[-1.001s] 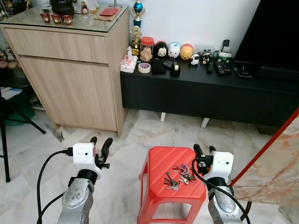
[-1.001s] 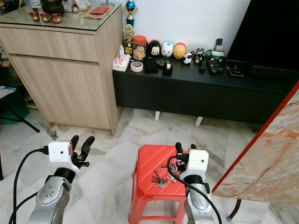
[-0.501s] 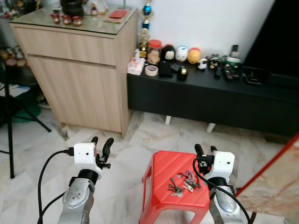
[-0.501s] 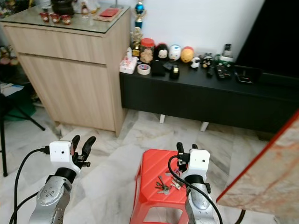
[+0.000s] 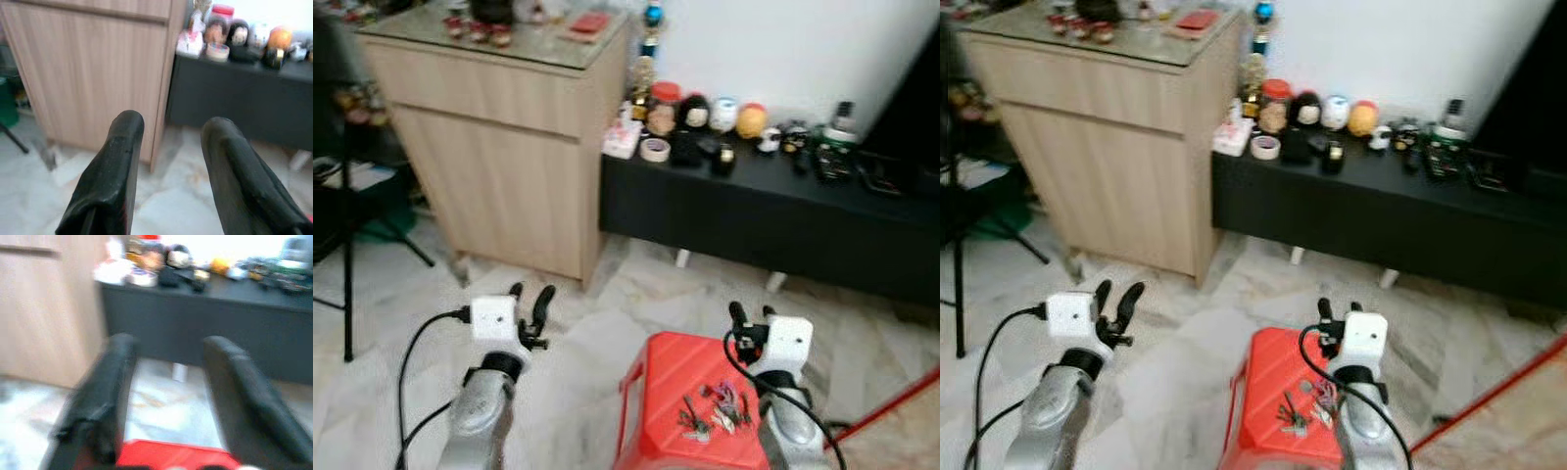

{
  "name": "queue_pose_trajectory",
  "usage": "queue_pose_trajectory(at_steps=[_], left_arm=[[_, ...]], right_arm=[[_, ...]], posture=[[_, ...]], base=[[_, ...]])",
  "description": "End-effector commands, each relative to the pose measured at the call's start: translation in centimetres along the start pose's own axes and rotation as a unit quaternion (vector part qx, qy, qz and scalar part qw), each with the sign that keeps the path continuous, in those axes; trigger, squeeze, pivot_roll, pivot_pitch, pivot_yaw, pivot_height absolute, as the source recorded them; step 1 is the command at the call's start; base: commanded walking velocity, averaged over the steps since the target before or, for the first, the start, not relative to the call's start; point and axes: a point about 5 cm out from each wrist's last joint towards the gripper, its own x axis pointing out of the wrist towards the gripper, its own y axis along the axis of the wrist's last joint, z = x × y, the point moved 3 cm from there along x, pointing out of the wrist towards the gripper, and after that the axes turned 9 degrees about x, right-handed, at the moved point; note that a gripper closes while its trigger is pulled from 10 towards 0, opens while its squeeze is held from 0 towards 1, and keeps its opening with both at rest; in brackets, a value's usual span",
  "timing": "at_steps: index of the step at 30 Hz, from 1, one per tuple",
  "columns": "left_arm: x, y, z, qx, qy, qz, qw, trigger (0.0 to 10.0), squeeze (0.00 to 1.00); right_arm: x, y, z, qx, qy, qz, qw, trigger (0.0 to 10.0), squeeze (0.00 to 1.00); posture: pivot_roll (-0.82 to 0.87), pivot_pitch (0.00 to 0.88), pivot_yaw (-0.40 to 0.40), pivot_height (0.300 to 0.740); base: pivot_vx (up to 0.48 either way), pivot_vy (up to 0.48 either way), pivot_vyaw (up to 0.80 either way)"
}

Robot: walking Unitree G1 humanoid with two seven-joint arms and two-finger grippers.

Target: Hang keys on a hook

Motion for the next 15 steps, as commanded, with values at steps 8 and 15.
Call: queue_pose_trajectory(at_steps=[8,15], left_arm=[[0.36,0.53,1.68,-0.017,-0.023,0.011,1.0,10.0,0.0],[0.17,0.35,1.76,-0.02,-0.024,0.008,0.999,10.0,0.0]], right_arm=[[-0.56,-0.31,1.87,-0.003,-0.029,-0.008,1.0,10.0,0.0],[-0.66,-0.42,1.94,-0.003,-0.031,-0.009,0.999,10.0,0.0]], posture=[[0.07,0.054,-0.1,0.74],[0.07,0.054,-0.102,0.74]], base=[[0.172,0.0,0.0],[0.0,0.0,0.0]])
